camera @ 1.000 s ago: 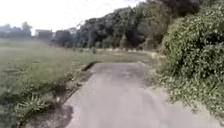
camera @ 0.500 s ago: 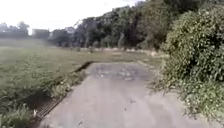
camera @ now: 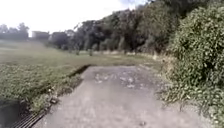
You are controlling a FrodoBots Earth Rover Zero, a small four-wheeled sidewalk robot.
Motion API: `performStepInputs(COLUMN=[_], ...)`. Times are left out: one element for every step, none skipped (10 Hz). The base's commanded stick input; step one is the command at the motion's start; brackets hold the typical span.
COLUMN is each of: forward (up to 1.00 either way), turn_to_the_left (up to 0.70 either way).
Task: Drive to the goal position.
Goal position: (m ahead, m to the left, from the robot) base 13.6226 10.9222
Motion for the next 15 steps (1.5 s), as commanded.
performStepInputs(forward=[1.00,1.00,1.00,0.85,0.85,0.85,0.78,0.70,0.70,0.70,0.70,0.70,0.70,0.70,0.70], turn_to_the_left=[-0.01,-0.02,-0.02,0.00,-0.01,-0.02,-0.02,-0.02,0.00,-0.10,-0.15,-0.08,-0.03,0.00,0.00])
